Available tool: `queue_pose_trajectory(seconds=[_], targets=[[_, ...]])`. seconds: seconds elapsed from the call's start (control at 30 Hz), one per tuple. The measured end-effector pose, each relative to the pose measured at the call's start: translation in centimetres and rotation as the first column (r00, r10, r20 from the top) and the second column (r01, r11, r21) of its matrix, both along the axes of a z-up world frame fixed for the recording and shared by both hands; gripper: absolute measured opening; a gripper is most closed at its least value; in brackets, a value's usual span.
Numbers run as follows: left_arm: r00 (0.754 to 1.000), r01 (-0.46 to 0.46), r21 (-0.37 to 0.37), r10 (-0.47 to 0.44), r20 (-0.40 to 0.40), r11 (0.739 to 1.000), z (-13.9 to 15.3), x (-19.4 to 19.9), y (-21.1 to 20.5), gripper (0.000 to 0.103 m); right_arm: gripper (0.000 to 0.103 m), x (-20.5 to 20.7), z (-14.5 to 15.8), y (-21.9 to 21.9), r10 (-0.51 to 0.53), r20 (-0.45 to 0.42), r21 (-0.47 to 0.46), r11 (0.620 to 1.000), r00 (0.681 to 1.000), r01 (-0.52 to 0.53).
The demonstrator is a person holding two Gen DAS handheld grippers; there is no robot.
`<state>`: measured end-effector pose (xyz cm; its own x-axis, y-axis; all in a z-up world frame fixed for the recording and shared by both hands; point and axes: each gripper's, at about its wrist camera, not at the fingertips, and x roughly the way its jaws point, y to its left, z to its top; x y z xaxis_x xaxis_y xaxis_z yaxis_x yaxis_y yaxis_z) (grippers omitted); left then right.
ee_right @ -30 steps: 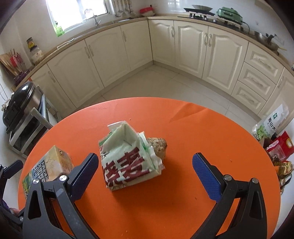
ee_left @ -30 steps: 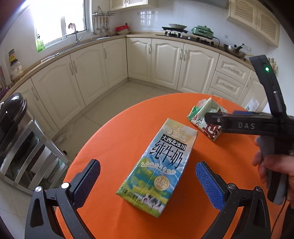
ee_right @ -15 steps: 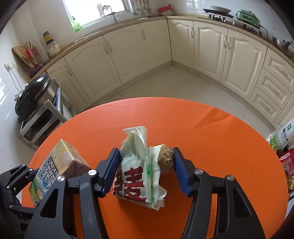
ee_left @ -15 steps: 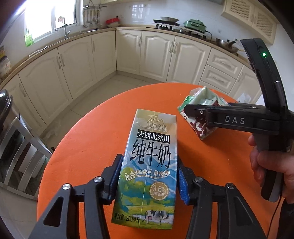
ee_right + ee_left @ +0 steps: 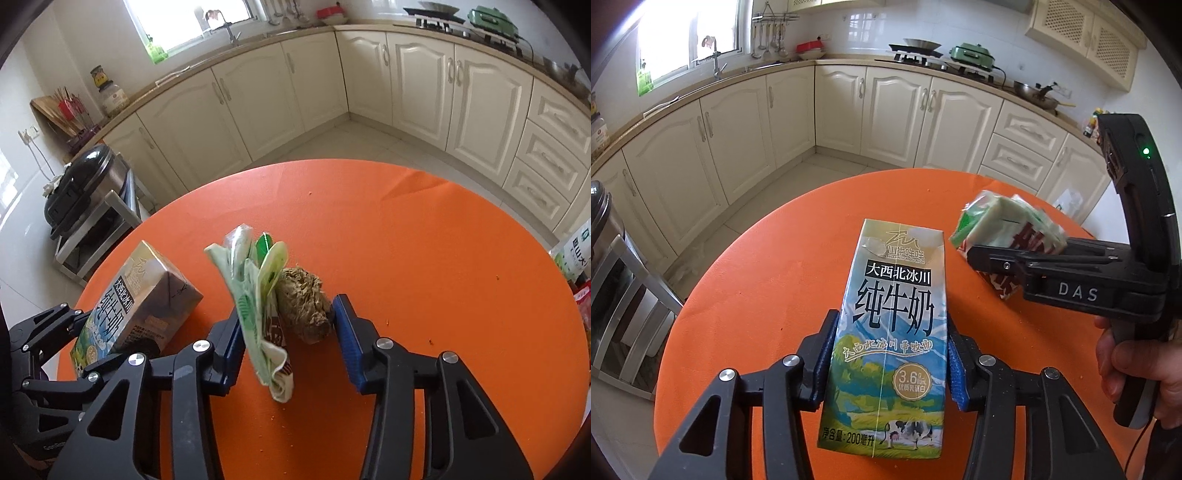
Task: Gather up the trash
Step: 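Carry the wrapper bundle and milk carton to the blue bin and open both tools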
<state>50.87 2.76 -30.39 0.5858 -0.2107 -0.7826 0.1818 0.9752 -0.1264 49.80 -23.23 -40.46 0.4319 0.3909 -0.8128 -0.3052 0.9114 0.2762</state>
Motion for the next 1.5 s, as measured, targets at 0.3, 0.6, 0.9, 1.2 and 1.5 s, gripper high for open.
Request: queue_pose_trajectory(seconds=[0.3,0.6,0.9,1.2,1.5], targets=[[0.999,-0.032,0.001,0.032,0.013,0.999,0.0,-2.5,0.4,0.046,0.043,-0.7,0.1,0.0,-0.009,0.015,0.004,1.000,1.000,0.008],[0.999,-0.013,0.004,0.013,0.042,1.000,0.9,-4.8,-0.5,0.046,0.043,-3.5,1.8,-2.4,-0.058,0.026,0.074,0.996,0.998,0.056],[0.991,0.060,-0.023,-0.056,0.122,0.998,4.4,-9.6,-3.8,0.046,0.043,-9.0,6.7,-7.4,-0.142,0.097,0.103,0.986,0.985,0.132],[0.947,0.212,-0.040,-0.195,0.256,0.976,8.9,-17.3,-12.2,0.046,0.043,-18.2,13.4,-16.8,-0.301,0.222,0.115,0.953,0.927,0.282],[0.873,0.411,-0.054,-0.376,0.311,0.910,10.2,-25.6,-22.2,0.046,0.043,-29.5,15.7,-27.9,-0.506,0.265,0.095,0.861,0.821,0.499]])
